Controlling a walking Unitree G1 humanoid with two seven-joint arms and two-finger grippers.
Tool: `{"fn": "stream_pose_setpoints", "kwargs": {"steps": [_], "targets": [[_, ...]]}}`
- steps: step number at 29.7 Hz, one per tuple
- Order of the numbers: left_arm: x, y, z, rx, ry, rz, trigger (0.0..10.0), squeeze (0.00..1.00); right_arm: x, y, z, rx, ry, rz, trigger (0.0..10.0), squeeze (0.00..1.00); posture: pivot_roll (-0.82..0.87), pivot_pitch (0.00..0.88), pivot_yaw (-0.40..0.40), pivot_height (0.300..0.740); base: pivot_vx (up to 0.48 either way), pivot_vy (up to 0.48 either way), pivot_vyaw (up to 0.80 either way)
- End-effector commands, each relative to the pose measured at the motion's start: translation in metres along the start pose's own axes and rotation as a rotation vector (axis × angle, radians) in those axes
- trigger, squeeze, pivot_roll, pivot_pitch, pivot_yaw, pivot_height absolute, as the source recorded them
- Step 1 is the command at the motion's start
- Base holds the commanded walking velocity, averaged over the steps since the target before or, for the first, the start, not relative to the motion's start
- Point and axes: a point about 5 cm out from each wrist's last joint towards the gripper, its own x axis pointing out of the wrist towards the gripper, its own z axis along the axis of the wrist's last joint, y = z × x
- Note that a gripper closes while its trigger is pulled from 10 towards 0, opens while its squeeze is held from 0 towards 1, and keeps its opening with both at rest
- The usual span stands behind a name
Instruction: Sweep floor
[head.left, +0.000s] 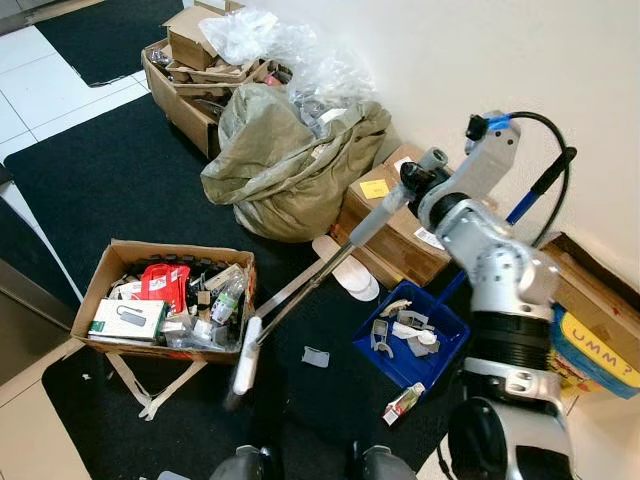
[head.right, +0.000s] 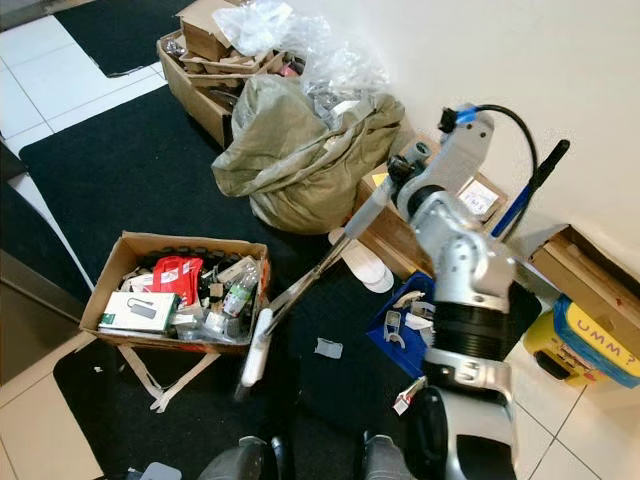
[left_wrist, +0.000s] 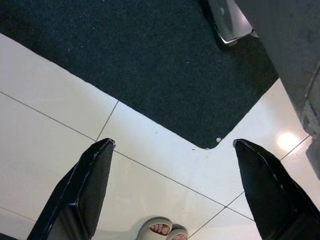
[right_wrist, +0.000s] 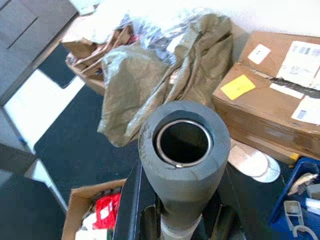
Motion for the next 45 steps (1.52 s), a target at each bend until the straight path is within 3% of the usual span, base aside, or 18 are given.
{"fn": "stream_pose_setpoints", "kwargs": {"steps": [1,6,10,12,14,17,22,23,24,27,31,35,39,42,43,44,45], "targets": [[0.000,0.005,0.006,0.006,-0.042,0.004,10.0,0.00,0.001,-0.001,0.004,0.034,-0.081,-0.043,10.0,0.00,-0.06,0.256,0.043,0.740,0.000,0.000,0.00],[-0.001,0.004,0.002,0.010,-0.037,-0.001,10.0,0.00,0.003,-0.008,-0.008,-0.050,-0.171,-0.198,10.0,0.00,-0.06,0.262,0.048,0.740,0.000,0.000,0.00],[-0.001,0.004,0.002,0.011,-0.036,-0.002,10.0,0.00,0.002,-0.010,-0.014,-0.075,-0.181,-0.233,10.0,0.00,-0.06,0.263,0.049,0.740,0.000,0.000,0.00],[-0.002,0.004,0.001,0.014,-0.034,-0.003,10.0,0.00,-0.001,-0.024,-0.041,-0.199,-0.120,-0.354,10.0,0.00,-0.05,0.266,0.051,0.740,0.000,0.000,0.00],[-0.002,0.004,0.001,0.014,-0.034,-0.003,10.0,0.00,-0.001,-0.024,-0.041,-0.199,-0.120,-0.354,10.0,0.00,-0.05,0.266,0.051,0.740,0.000,0.000,0.00],[-0.002,0.006,0.001,0.017,-0.034,-0.001,10.0,0.00,-0.007,-0.038,-0.068,-0.310,-0.027,-0.443,10.0,0.00,-0.06,0.263,0.052,0.740,0.000,0.000,0.00],[-0.002,0.006,0.001,0.017,-0.034,-0.001,10.0,0.00,-0.007,-0.038,-0.068,-0.310,-0.027,-0.443,10.0,0.00,-0.06,0.263,0.052,0.740,0.000,0.000,0.00],[-0.001,0.006,0.002,0.018,-0.034,-0.001,10.0,0.00,-0.010,-0.048,-0.077,-0.347,0.022,-0.481,10.0,0.00,-0.06,0.256,0.053,0.740,0.000,0.000,0.00],[-0.001,0.006,0.002,0.018,-0.034,-0.001,10.0,0.00,-0.010,-0.048,-0.077,-0.347,0.022,-0.481,10.0,0.00,-0.06,0.256,0.053,0.740,0.000,0.000,0.00],[0.000,0.007,0.006,0.020,-0.041,0.000,10.0,0.00,-0.011,-0.077,-0.072,-0.474,0.023,-0.531,10.0,0.00,-0.06,0.249,0.053,0.740,0.000,0.000,0.00],[0.000,0.007,0.006,0.020,-0.042,0.001,10.0,0.00,-0.010,-0.079,-0.065,-0.527,-0.016,-0.512,10.0,0.00,-0.06,0.249,0.053,0.740,0.000,0.000,0.00],[0.000,0.007,0.006,0.020,-0.043,0.001,10.0,0.00,-0.009,-0.072,-0.053,-0.696,-0.054,-0.361,10.0,0.00,-0.06,0.253,0.057,0.740,0.000,0.000,0.00],[0.000,0.007,0.006,0.020,-0.040,0.000,10.0,0.00,-0.009,-0.065,-0.046,-0.752,-0.059,-0.258,10.0,0.00,-0.07,0.255,0.055,0.740,0.000,0.000,0.00],[0.000,0.007,0.005,0.020,-0.039,-0.001,10.0,0.00,-0.008,-0.058,-0.038,-0.727,-0.103,-0.203,10.0,0.00,-0.07,0.256,0.054,0.740,0.000,0.000,0.00],[-0.001,0.007,0.005,0.020,-0.038,-0.001,10.0,0.00,-0.006,-0.051,-0.029,-0.643,-0.130,-0.180,10.0,0.00,-0.08,0.255,0.053,0.740,0.000,0.000,0.00],[-0.001,0.007,0.005,0.020,-0.038,-0.001,10.0,0.00,-0.006,-0.051,-0.029,-0.643,-0.130,-0.180,10.0,0.00,-0.08,0.255,0.053,0.740,0.000,0.000,0.00],[-0.001,0.007,0.005,0.020,-0.038,-0.002,10.0,0.00,-0.004,-0.044,-0.019,-0.534,-0.162,-0.163,10.0,0.00,-0.08,0.255,0.052,0.740,0.000,0.000,0.00]]}}
